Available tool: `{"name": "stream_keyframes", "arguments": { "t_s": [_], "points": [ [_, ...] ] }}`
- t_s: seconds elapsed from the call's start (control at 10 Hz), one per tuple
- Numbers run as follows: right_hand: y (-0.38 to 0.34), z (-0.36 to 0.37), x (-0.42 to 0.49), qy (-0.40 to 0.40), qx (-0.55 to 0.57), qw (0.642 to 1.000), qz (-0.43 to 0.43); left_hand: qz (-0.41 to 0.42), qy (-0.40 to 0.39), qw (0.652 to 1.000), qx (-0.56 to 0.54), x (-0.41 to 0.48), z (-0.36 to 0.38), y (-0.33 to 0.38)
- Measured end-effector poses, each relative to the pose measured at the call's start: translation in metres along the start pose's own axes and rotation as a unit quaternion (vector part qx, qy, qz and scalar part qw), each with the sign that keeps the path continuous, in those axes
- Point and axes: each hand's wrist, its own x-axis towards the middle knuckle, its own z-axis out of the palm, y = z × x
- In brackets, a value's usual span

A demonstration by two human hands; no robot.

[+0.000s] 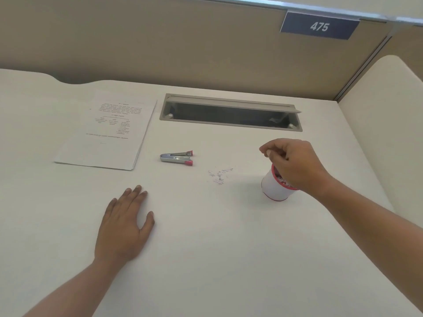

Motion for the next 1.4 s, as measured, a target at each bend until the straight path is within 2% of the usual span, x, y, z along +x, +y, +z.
{"name": "stream_keyframes", "arguments": {
  "t_s": [0.1,0.2,0.4,0.5,0.8,1.0,1.1,1.2,1.3,1.4],
  "points": [
    [-0.011,0.026,0.0,-0.023,0.047,0.999,-0.015,0.002,0.002,1.0,-0.002,-0.001,0.0,0.0],
    [-0.012,0.063,0.005,-0.06,0.086,0.994,0.011,-0.002,0.003,1.0,-0.005,-0.001,0.0,-0.002],
    [0.007,0.134,0.016,-0.06,0.063,0.991,0.106,0.006,0.009,1.0,-0.002,0.0,0.001,-0.002],
    [0.014,0.153,0.022,-0.054,0.033,0.991,0.114,0.005,0.009,1.0,-0.002,0.0,0.002,-0.002],
    [0.012,0.174,0.014,-0.107,-0.004,0.993,-0.051,0.005,0.013,1.0,-0.006,-0.001,0.0,-0.001],
    [0.023,0.16,-0.012,-0.099,-0.01,0.984,-0.145,0.005,0.011,1.0,-0.001,-0.001,-0.001,0.0],
    [0.027,0.148,-0.014,-0.094,-0.01,0.984,-0.15,0.004,0.009,1.0,0.001,-0.001,-0.001,0.0],
    [0.031,0.137,-0.018,-0.044,-0.005,0.991,-0.126,0.005,0.007,1.0,0.001,0.0,0.0,-0.001],
    [0.035,0.134,-0.037,-0.051,-0.085,0.978,-0.185,0.005,0.006,1.0,0.003,0.0,0.0,-0.001],
    [0.039,0.138,-0.057,-0.134,-0.194,0.94,-0.248,0.005,0.007,1.0,0.003,0.0,0.0,-0.001]
  ]
}}
